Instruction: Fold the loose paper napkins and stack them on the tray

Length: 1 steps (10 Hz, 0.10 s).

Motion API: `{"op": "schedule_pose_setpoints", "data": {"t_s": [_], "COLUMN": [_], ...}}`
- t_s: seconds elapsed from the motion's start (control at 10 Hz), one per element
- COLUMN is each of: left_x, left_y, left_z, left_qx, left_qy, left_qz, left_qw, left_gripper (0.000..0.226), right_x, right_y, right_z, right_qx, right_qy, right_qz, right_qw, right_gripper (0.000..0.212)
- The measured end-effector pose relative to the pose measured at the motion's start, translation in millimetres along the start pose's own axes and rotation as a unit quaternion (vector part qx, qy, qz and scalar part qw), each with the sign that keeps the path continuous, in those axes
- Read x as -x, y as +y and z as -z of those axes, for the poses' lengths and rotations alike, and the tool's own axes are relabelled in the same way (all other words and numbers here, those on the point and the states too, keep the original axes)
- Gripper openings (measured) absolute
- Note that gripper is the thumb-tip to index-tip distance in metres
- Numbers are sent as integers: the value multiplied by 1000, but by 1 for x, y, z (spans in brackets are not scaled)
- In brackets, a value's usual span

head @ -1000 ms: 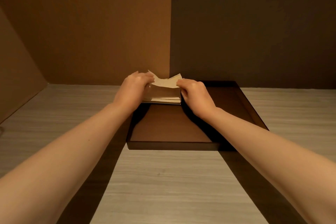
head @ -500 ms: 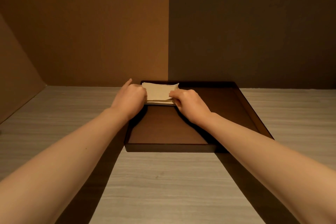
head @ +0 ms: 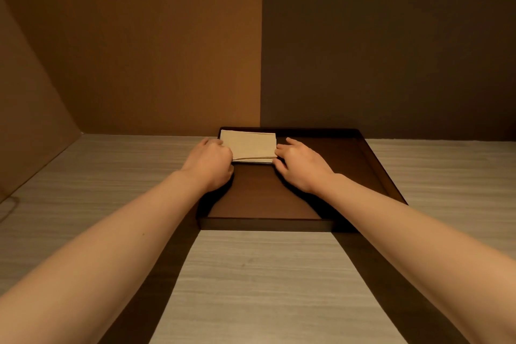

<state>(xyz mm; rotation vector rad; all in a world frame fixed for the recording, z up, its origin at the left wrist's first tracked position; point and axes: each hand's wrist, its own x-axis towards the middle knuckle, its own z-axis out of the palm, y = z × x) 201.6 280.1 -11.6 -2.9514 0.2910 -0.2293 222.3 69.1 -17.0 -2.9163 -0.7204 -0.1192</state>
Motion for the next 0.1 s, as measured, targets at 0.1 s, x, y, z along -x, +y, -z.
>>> {"op": "schedule_pose_setpoints", "data": {"t_s": [0.1], "left_x": [15], "left_y": [3], "left_z": [5], "left_qx": [3], "left_qy": [11], "left_qz": [-8], "left_qw": [1000], "left_gripper": [36], "right_x": [19], "right_y": [-4], "right_z": [15], "right_qx": [-7], "right_qy": [22], "right_qz": [5], "right_qw": [1000], "right_gripper": [39]}}
